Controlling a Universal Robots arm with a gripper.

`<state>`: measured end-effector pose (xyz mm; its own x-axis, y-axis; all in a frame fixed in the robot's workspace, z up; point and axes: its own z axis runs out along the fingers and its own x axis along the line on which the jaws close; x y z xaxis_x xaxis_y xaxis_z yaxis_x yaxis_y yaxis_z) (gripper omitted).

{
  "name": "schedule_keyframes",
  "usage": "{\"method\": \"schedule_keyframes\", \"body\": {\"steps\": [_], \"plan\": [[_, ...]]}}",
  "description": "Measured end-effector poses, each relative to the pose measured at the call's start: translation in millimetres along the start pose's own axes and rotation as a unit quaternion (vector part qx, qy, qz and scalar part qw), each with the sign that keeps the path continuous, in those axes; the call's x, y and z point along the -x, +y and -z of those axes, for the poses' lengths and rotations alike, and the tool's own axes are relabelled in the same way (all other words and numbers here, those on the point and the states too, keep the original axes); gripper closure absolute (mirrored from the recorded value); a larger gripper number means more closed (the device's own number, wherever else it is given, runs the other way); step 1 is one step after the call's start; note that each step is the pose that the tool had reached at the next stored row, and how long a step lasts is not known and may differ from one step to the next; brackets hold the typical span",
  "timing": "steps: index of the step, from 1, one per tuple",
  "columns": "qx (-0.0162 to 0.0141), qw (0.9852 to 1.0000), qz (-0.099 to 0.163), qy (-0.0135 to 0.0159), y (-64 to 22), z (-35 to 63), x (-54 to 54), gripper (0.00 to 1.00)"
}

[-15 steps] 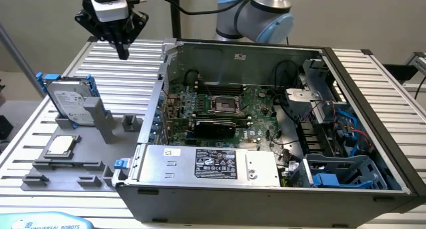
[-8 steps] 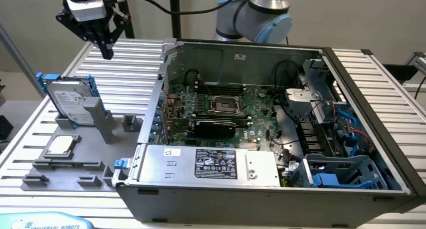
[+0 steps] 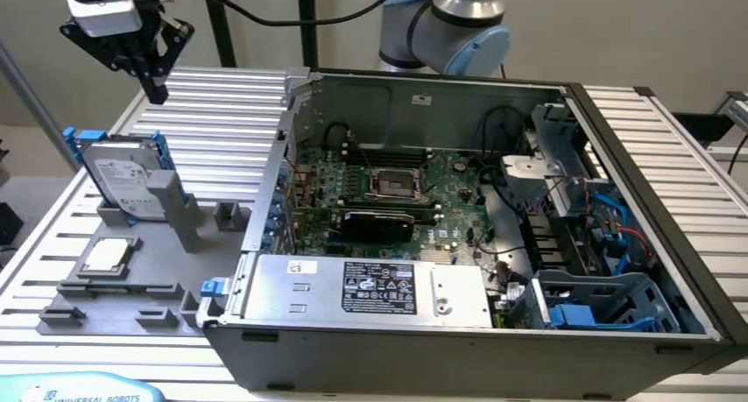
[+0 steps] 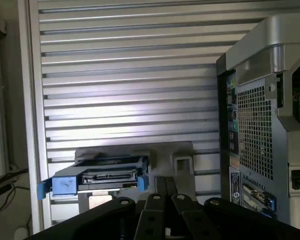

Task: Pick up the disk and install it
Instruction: 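Reach for the disk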

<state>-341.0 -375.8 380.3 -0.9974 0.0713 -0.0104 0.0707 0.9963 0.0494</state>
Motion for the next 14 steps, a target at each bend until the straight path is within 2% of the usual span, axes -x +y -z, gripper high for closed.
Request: {"method": "schedule_keyframes", "body": {"steps": [14], "plan": [[-0.0002, 1.0, 0.0, 0.0026, -4.8, -2.3, -65.5, 0.89]]}}
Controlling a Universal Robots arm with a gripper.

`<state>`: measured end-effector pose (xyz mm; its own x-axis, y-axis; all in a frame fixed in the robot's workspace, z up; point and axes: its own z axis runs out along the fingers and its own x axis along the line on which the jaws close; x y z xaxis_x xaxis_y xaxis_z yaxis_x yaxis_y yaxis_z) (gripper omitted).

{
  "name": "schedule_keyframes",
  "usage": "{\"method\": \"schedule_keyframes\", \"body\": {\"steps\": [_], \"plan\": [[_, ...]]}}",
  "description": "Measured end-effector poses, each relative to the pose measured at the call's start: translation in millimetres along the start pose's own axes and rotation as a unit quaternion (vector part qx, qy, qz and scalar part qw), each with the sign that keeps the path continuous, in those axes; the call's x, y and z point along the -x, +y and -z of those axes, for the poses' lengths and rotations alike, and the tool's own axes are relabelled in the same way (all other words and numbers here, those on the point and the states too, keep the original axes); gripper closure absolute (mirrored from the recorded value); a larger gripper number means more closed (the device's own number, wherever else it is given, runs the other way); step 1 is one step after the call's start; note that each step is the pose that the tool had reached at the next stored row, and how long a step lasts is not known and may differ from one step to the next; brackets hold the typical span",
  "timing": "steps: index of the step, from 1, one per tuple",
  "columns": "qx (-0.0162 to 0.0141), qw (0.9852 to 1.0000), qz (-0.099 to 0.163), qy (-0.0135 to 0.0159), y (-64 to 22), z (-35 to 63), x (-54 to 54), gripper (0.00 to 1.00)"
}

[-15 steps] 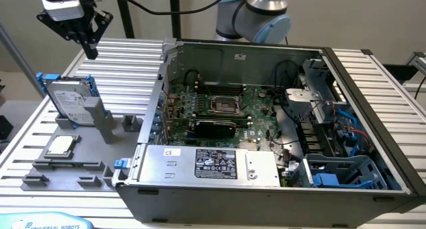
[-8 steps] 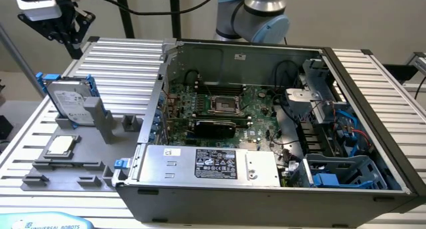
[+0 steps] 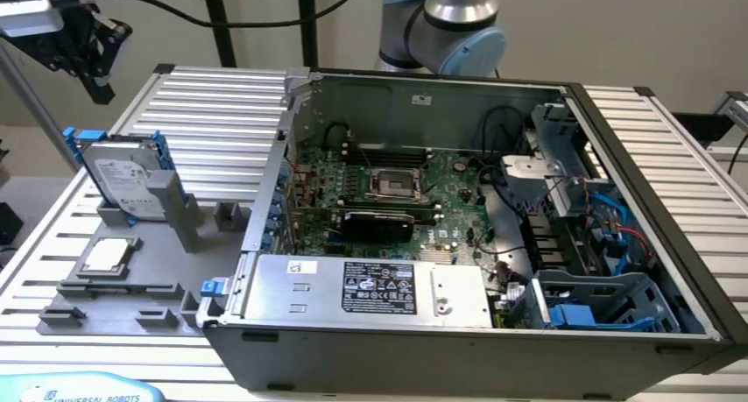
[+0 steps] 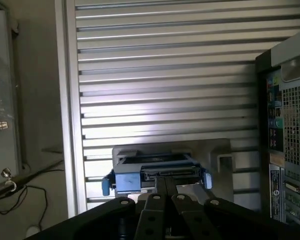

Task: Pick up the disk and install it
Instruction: 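Reach for the disk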

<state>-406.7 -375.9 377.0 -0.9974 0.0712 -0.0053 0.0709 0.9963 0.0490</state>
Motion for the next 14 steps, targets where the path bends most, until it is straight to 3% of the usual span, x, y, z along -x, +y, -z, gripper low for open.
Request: {"method": "schedule_keyframes", "body": {"steps": [8, 14], "plan": [[-0.0008, 1.0, 0.0, 0.0003, -2.6, -3.8, -34.3, 0.89], [-0.0023, 1.0, 0.0, 0.0006, -2.9, -4.3, -37.9, 0.89]]}}
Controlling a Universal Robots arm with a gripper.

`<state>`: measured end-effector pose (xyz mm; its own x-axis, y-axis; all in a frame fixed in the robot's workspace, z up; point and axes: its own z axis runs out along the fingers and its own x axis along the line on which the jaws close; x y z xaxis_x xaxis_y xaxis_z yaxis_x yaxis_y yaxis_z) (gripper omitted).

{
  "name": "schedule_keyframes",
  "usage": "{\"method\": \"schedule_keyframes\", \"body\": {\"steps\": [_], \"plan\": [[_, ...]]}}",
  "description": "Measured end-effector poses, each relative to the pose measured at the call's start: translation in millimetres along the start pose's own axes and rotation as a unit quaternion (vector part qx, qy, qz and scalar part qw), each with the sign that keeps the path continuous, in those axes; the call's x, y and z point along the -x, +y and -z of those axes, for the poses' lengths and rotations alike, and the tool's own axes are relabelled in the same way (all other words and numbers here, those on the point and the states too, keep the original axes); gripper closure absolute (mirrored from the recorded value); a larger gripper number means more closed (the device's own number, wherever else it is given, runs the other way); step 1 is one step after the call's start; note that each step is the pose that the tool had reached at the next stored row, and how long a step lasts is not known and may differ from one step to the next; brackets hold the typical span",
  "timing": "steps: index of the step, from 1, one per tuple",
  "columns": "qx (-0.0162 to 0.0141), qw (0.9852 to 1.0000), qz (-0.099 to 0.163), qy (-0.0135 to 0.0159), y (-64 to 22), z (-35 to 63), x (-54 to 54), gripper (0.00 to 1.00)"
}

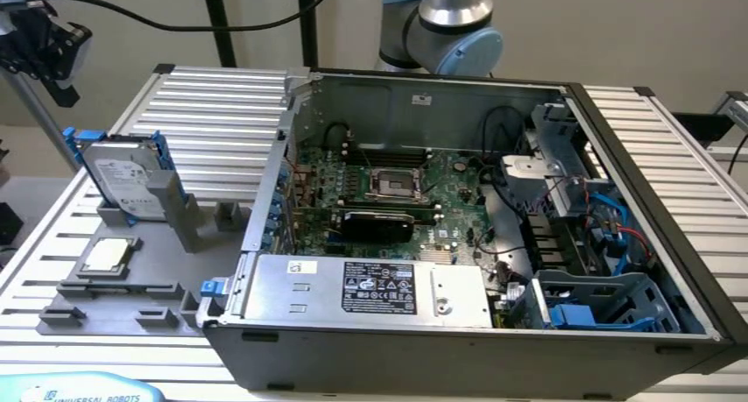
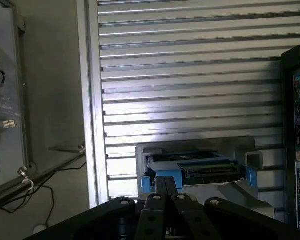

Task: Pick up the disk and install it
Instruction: 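Pick up the disk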

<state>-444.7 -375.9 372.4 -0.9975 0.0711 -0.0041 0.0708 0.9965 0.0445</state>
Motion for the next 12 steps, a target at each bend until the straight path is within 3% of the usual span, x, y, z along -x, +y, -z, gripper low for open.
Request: {"method": "schedule_keyframes", "body": {"steps": [12], "plan": [[0.0001, 1.0, 0.001, 0.0, 0.1, 0.0, 1.8, 0.89]]}}
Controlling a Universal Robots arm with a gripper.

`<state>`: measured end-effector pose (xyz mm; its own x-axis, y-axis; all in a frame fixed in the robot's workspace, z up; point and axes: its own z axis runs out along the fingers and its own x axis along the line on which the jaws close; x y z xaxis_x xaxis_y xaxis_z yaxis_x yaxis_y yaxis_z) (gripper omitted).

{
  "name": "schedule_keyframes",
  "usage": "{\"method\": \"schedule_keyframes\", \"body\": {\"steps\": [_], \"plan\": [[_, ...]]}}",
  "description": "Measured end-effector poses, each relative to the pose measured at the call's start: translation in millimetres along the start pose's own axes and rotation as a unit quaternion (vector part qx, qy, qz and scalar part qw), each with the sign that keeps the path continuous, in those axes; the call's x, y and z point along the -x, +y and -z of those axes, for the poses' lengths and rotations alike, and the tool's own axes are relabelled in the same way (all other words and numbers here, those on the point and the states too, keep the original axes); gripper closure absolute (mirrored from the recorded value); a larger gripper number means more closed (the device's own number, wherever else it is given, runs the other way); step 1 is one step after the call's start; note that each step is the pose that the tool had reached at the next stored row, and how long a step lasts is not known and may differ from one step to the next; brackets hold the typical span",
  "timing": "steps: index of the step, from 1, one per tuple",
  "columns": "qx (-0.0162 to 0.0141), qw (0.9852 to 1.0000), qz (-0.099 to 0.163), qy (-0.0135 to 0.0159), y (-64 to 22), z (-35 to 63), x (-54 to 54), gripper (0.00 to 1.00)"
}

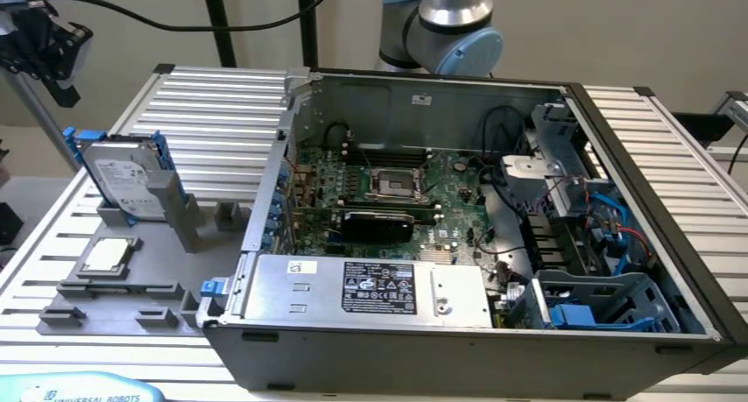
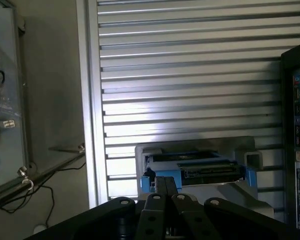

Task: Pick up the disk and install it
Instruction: 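Pick up the disk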

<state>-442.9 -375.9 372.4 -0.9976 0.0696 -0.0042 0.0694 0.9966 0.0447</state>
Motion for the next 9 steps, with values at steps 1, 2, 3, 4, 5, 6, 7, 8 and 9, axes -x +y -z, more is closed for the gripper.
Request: {"method": "schedule_keyframes", "body": {"steps": [1, 2, 3, 4, 5, 6, 7, 8, 9], "plan": [[0.0003, 1.0, 0.001, 0.0001, 0.0, 0.0, 1.5, 0.89], [0.0004, 1.0, 0.003, 0.0002, 0.1, 0.0, 3.3, 0.89], [0.0005, 1.0, 0.006, 0.0003, 0.2, -0.1, 4.7, 0.89], [0.0005, 0.9999, 0.013, 0.0006, 0.2, -0.4, 5.3, 0.89], [0.0006, 0.9998, 0.02, 0.0009, 0.2, -0.9, 5.5, 0.89], [0.0006, 0.9996, 0.029, 0.0013, 0.3, -1.2, 5.5, 0.89], [0.0006, 0.9993, 0.038, 0.0018, 0.2, -1.6, 5.6, 0.89], [0.0006, 0.9989, 0.047, 0.0022, 0.2, -1.9, 5.7, 0.89], [0.0007, 0.9984, 0.056, 0.0026, 0.2, -2.4, 5.7, 0.89]]}}
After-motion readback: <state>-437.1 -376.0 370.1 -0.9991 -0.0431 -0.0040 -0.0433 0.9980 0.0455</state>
